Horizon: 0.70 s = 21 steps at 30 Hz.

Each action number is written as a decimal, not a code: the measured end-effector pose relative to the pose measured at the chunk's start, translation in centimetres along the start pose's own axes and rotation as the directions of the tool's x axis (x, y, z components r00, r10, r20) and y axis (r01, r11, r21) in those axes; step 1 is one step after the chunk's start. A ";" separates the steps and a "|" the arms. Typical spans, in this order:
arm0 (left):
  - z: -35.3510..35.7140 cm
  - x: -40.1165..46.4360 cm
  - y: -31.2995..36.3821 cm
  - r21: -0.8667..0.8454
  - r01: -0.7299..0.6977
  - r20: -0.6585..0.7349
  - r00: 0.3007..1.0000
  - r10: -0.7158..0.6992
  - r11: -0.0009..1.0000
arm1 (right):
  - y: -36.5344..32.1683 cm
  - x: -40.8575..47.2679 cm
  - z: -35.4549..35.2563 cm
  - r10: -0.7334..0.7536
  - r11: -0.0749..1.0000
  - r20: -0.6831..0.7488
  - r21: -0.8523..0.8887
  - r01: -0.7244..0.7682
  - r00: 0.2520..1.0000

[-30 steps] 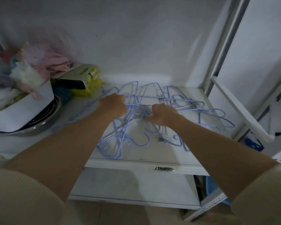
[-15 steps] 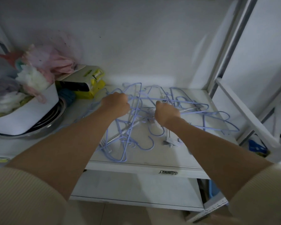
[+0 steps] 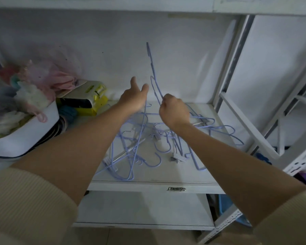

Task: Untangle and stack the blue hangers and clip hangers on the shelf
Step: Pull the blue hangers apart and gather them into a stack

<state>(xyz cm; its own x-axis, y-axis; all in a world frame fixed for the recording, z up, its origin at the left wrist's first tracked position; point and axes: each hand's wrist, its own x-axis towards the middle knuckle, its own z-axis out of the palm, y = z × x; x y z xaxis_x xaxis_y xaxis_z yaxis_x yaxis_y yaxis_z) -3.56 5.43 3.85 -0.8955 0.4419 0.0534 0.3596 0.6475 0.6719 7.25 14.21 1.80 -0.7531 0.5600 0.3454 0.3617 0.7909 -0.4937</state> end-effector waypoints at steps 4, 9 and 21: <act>-1.1 0.7 1.0 -0.443 0.099 0.133 0.990 -0.044 0.891 | -2.0 -1.9 1.0 -0.026 0.998 0.073 0.054 0.022 0.997; -0.9 0.4 0.5 -0.594 0.228 0.302 0.952 -0.049 0.772 | -3.0 -3.4 1.4 -0.011 0.999 0.152 0.032 0.006 0.988; 1.4 -0.8 -1.4 -0.366 -0.031 -0.149 0.989 -0.025 0.930 | -2.9 -3.1 1.2 -0.050 0.999 0.252 -0.005 0.053 0.966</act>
<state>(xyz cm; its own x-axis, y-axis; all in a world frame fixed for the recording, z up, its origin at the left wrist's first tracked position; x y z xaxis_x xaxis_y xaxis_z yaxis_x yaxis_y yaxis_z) -2.95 5.04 1.88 -0.9332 0.3285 0.1457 0.2667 0.3612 0.8935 7.83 9.89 1.23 -0.8846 0.4390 0.1571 0.3238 0.8209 -0.4703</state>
